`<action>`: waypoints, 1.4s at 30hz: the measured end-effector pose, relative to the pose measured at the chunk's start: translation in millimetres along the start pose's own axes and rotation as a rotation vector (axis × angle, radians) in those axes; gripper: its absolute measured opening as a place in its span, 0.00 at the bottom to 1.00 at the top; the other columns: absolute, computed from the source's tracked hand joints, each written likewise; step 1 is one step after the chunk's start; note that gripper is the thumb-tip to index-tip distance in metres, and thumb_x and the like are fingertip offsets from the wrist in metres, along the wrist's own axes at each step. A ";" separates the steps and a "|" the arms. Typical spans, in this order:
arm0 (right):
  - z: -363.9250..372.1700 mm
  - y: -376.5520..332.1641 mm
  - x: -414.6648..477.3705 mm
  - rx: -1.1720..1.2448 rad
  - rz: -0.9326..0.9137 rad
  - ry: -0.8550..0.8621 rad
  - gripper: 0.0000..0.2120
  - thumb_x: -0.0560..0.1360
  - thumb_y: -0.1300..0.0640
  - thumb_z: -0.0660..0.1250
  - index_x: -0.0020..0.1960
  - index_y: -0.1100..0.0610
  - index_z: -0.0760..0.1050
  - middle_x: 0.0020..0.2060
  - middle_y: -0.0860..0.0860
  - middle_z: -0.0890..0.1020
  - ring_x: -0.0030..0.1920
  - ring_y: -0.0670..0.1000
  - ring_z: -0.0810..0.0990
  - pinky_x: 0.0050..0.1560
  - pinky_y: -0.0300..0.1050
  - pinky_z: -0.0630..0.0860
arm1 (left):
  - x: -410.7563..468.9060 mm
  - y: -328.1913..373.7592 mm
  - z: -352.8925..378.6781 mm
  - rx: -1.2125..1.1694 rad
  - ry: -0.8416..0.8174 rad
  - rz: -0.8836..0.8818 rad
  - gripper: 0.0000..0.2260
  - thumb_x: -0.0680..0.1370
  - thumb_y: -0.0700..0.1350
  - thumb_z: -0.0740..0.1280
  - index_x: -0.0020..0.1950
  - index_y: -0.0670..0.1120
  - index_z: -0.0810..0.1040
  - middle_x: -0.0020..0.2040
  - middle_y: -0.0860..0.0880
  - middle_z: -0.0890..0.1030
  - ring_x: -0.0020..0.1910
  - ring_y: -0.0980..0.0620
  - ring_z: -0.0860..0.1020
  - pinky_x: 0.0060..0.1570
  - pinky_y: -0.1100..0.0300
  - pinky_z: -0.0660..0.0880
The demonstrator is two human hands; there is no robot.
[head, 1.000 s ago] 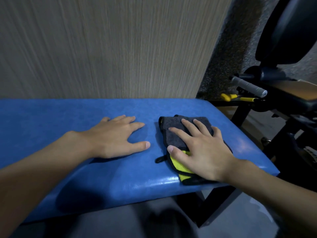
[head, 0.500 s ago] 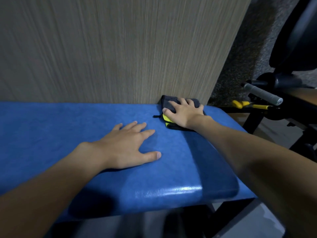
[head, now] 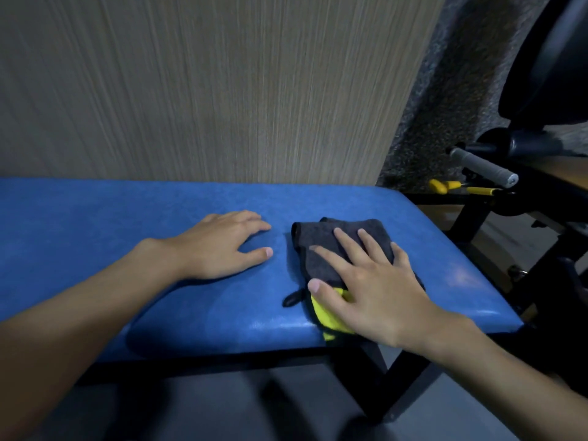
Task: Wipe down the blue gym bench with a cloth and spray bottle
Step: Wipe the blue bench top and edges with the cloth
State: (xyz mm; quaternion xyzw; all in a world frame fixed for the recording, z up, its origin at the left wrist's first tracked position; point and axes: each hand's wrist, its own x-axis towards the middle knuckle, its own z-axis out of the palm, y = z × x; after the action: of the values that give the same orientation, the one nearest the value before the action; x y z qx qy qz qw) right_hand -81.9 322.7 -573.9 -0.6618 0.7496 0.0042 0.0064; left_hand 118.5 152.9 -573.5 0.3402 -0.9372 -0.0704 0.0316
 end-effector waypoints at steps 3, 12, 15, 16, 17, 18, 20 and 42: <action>-5.4 2.6 -17.9 0.011 -0.035 0.009 0.43 0.63 0.22 0.27 0.77 0.32 0.39 0.80 0.44 0.40 0.80 0.53 0.37 0.75 0.66 0.40 | -2.2 1.8 7.3 -0.048 0.033 -0.036 0.43 0.68 0.74 0.45 0.77 0.54 0.65 0.78 0.52 0.64 0.77 0.55 0.61 0.76 0.49 0.55; -0.1 2.6 31.6 0.022 0.030 0.050 0.41 0.65 0.23 0.34 0.76 0.33 0.49 0.81 0.44 0.49 0.80 0.54 0.45 0.74 0.66 0.47 | 4.9 -8.7 -10.7 0.086 -0.115 0.006 0.38 0.72 0.75 0.50 0.78 0.59 0.60 0.80 0.53 0.58 0.79 0.54 0.55 0.76 0.49 0.56; -0.6 7.4 73.4 0.049 0.056 0.057 0.40 0.66 0.23 0.36 0.75 0.33 0.52 0.80 0.44 0.52 0.79 0.53 0.48 0.73 0.66 0.49 | 3.4 -19.8 -10.7 0.102 -0.103 0.008 0.43 0.66 0.78 0.42 0.78 0.62 0.57 0.80 0.53 0.56 0.79 0.54 0.54 0.76 0.48 0.56; 0.1 9.3 89.8 0.044 0.066 0.063 0.39 0.67 0.23 0.37 0.75 0.33 0.53 0.80 0.44 0.53 0.79 0.53 0.48 0.73 0.66 0.49 | 2.0 -22.7 -8.6 0.095 -0.097 0.013 0.43 0.66 0.78 0.42 0.78 0.63 0.56 0.81 0.54 0.56 0.79 0.55 0.53 0.76 0.49 0.55; 0.8 11.5 107.0 0.038 0.080 0.066 0.37 0.69 0.23 0.39 0.75 0.33 0.54 0.80 0.44 0.53 0.79 0.53 0.49 0.73 0.67 0.49 | 0.9 -24.4 -6.3 0.089 -0.090 0.020 0.43 0.66 0.78 0.42 0.79 0.63 0.55 0.81 0.54 0.55 0.80 0.56 0.52 0.76 0.51 0.53; 1.6 14.1 124.7 0.035 0.097 0.064 0.36 0.71 0.24 0.41 0.75 0.34 0.55 0.80 0.44 0.53 0.79 0.54 0.49 0.73 0.67 0.49 | 0.6 -25.0 -4.1 0.083 -0.088 0.022 0.44 0.65 0.78 0.41 0.79 0.63 0.55 0.81 0.54 0.54 0.80 0.56 0.51 0.77 0.52 0.52; 1.3 17.6 156.9 0.043 0.128 0.062 0.33 0.73 0.25 0.44 0.76 0.35 0.56 0.80 0.45 0.54 0.79 0.55 0.49 0.72 0.69 0.49 | 0.3 -23.1 -2.1 0.064 -0.083 0.011 0.44 0.65 0.78 0.41 0.79 0.62 0.54 0.82 0.54 0.53 0.80 0.55 0.50 0.77 0.52 0.50; -5.3 -17.1 9.2 0.019 0.037 -0.033 0.40 0.68 0.23 0.32 0.78 0.34 0.39 0.80 0.44 0.41 0.80 0.52 0.37 0.76 0.64 0.40 | -13.5 -12.2 -9.4 0.080 -0.067 -0.045 0.34 0.75 0.69 0.48 0.79 0.57 0.61 0.78 0.55 0.60 0.78 0.55 0.57 0.74 0.52 0.57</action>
State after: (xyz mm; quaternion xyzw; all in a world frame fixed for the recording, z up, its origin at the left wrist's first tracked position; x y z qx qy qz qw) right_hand -66.1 311.3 -568.7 -0.6475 0.7616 0.0082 0.0251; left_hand 137.6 151.3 -566.2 0.3596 -0.9319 -0.0448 -0.0151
